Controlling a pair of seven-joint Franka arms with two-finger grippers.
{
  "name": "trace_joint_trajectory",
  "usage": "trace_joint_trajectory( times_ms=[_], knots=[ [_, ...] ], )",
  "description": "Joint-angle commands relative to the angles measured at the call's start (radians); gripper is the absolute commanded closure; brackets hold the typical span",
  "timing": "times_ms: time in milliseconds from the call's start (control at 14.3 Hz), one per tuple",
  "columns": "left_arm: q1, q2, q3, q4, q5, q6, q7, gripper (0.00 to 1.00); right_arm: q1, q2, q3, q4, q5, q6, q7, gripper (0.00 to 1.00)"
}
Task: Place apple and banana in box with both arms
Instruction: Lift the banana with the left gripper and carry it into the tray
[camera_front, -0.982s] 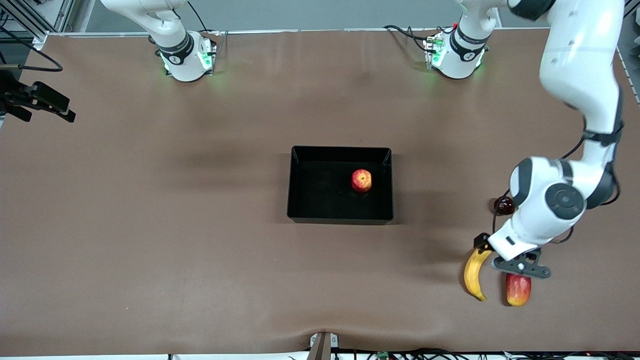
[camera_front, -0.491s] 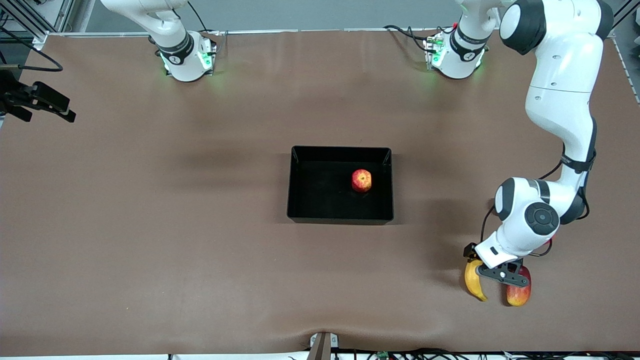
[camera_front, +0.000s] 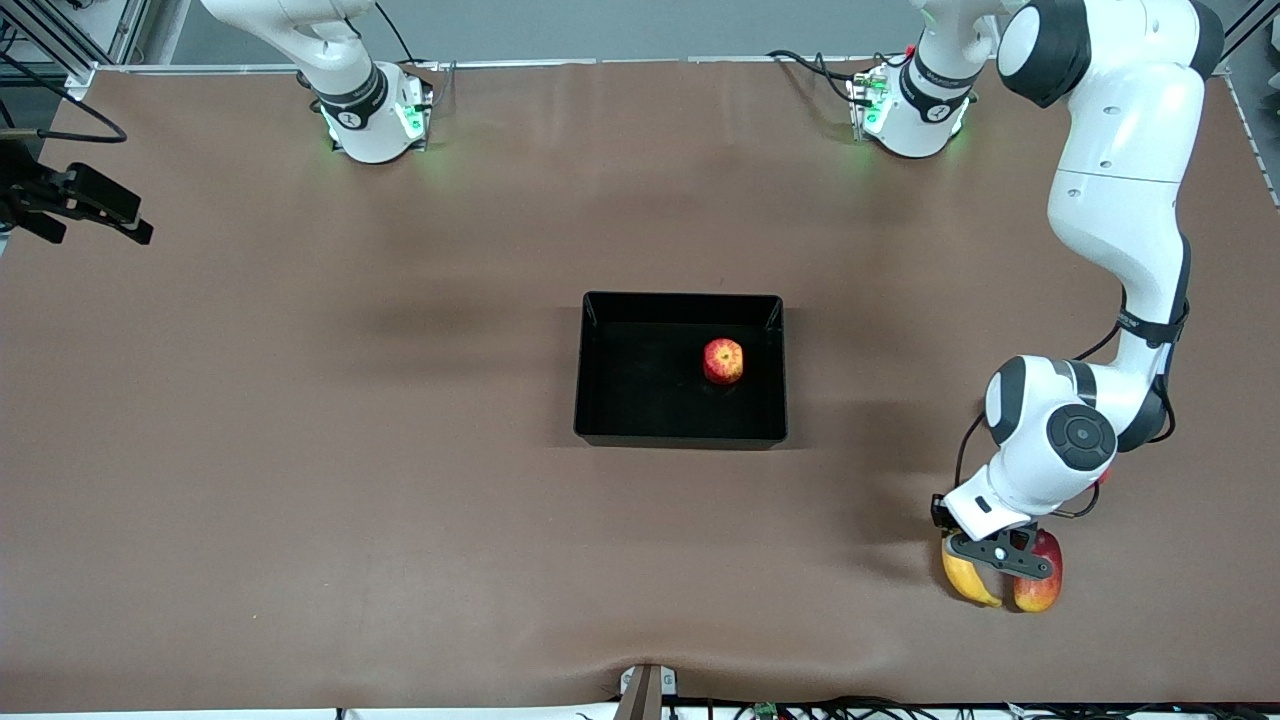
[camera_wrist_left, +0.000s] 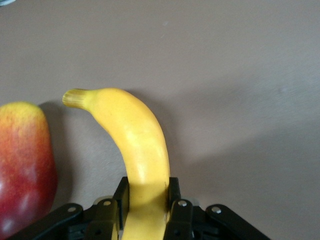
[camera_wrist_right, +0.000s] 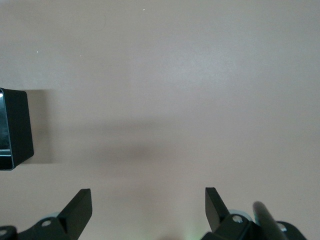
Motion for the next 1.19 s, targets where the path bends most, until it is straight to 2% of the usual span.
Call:
trace_joint_trajectory(
  times_ms=[0,280,491,771,1122],
  knots=[
    [-0.005,-0.101,-0.054,-0.014,-0.015,-0.117,-0.002,1.00,-0.019,0.003,0.013,0.007,0.021,-0.007,-0.008,0.00],
    [-0.003,-0.225,-0.166,-0.015,-0.018,-0.292,-0.022,1.00,-0.022,0.003,0.013,0.007,0.021,-0.010,-0.008,0.00],
    [-0.029,-0.263,-0.267,-0.015,-0.003,-0.349,-0.265,1.00,-0.024,0.003,0.013,0.005,0.021,-0.010,-0.008,0.00],
    [-0.175,-0.279,-0.269,-0.014,0.003,-0.352,-0.578,1.00,-0.022,0.003,0.012,0.005,0.029,-0.009,-0.010,0.00],
    [-0.328,-0.260,-0.269,-0.012,0.122,-0.351,-0.853,1.00,-0.031,0.003,0.009,0.004,0.029,-0.010,-0.010,0.00]
  ],
)
